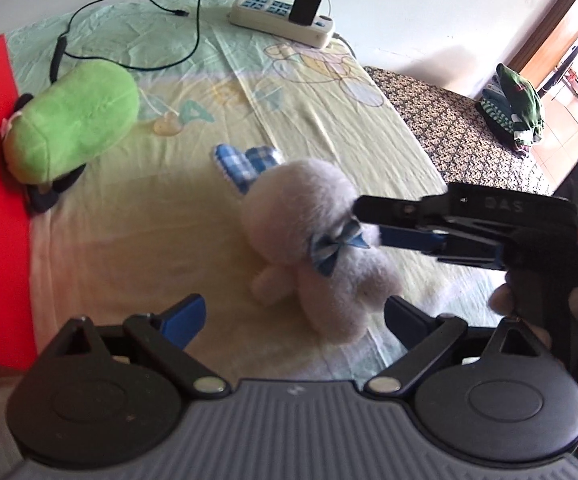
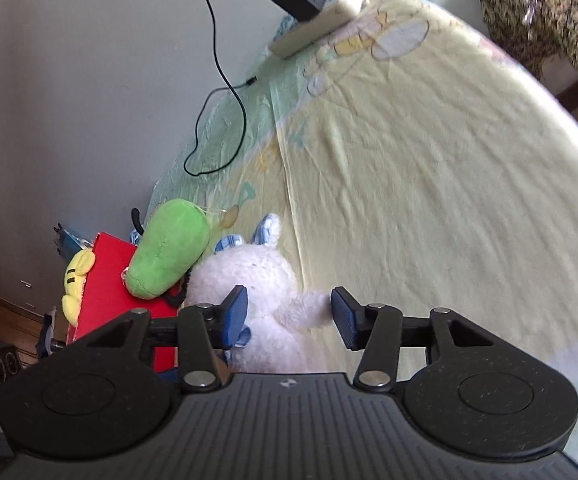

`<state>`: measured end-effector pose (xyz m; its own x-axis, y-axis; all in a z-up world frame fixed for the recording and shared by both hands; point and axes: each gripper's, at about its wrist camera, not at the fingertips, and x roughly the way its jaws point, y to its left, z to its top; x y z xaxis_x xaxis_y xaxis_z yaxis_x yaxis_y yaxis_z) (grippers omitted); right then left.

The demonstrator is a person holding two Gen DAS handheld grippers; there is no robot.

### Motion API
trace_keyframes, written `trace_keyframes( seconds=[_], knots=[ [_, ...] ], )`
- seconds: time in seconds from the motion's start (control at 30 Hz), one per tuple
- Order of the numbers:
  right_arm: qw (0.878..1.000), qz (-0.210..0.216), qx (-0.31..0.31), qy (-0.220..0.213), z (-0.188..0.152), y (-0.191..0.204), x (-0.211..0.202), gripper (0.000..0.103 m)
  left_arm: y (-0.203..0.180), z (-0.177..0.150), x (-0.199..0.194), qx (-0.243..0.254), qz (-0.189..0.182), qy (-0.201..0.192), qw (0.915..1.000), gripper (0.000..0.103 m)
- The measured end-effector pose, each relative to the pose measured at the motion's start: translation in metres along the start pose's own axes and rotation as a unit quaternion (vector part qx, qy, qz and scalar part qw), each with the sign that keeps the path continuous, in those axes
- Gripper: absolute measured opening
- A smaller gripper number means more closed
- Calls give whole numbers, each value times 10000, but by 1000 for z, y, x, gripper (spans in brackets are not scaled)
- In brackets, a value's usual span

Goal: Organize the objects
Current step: 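Lift the white bunny with the right tool and carry it toward the box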

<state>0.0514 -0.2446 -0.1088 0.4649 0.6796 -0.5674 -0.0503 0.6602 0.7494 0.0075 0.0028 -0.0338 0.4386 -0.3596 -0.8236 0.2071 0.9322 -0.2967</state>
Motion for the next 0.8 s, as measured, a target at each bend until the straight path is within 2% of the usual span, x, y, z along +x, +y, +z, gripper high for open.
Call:
trace_keyframes(
  seconds=[0.07,0.13,0.33,0.43,0.57,0.63,0.8],
  knots=[
    [9990,270,306,175,-3,-3,8,47,2,1,3,-30,13,25,10000,96],
    [9953,628,590,436,-7,-4,16,36,7,3,5,-107,1,45,9999,96],
    [9852,1091,942,931,-14,-3,36,33,24,9,10,-404,-38,41,9992,95],
    [9844,1105,950,982,-17,-1,43,37,31,11,17,-506,-50,183,9985,91],
    [9905,941,608,797,-11,9,42,51,31,15,22,-473,-91,222,9986,81],
    [9924,868,459,737,-9,13,41,52,28,16,24,-385,-46,222,9990,81],
    [9937,836,297,686,-8,21,43,52,23,19,30,-242,51,244,9994,67]
  ],
)
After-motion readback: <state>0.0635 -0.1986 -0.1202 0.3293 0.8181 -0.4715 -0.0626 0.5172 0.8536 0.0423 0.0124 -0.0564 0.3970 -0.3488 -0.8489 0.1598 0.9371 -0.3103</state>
